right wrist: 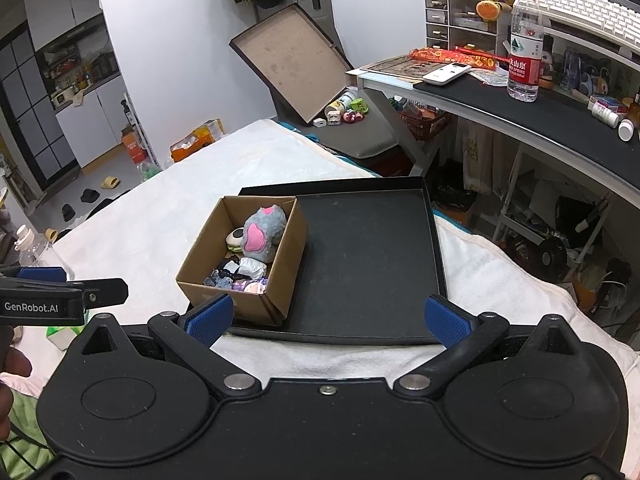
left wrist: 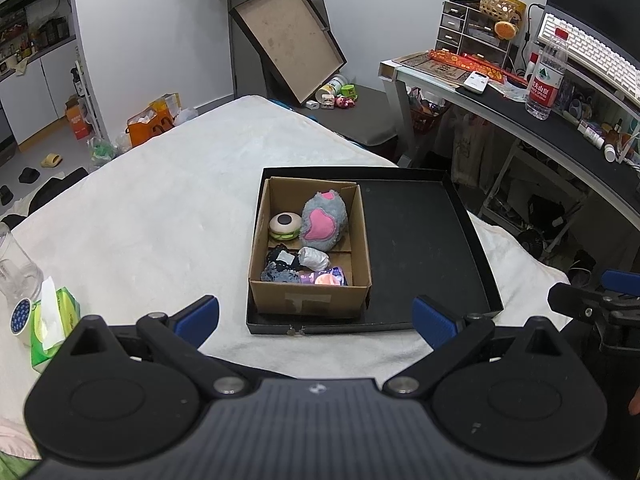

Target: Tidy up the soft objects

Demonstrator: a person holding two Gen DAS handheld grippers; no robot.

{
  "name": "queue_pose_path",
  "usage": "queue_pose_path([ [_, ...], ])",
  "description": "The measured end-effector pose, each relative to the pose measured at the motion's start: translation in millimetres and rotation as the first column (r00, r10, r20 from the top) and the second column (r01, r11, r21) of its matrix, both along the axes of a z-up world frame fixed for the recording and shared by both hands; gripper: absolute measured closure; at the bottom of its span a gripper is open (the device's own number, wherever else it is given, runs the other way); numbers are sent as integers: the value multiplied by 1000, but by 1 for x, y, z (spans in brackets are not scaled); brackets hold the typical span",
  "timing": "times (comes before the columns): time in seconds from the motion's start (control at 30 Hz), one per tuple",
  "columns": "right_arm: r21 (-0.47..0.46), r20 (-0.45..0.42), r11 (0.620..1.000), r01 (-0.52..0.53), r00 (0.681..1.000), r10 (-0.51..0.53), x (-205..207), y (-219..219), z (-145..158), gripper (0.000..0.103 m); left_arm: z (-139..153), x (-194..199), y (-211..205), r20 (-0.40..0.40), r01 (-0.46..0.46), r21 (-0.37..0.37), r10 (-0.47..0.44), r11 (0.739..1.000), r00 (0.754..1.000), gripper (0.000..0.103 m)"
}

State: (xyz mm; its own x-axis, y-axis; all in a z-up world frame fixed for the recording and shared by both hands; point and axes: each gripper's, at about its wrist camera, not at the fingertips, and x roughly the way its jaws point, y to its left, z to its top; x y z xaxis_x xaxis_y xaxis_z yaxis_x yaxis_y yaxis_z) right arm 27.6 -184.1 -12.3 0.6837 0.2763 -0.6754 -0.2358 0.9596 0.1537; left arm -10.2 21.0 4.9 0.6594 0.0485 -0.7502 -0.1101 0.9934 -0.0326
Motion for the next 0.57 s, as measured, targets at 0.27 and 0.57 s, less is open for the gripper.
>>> queue_pose_path([
  [0.27, -2, -11, 1000, -3, 1000, 3, 3, 0, -1, 0, 0, 0, 0, 3, 8, -18, -8, 1000, 1000, 1],
  [0.57, -7, -22, 1000, 0, 1000, 0, 6, 1, -6, 0, -2, 4, -2, 1, 15, -16, -15, 1000, 1000, 1],
])
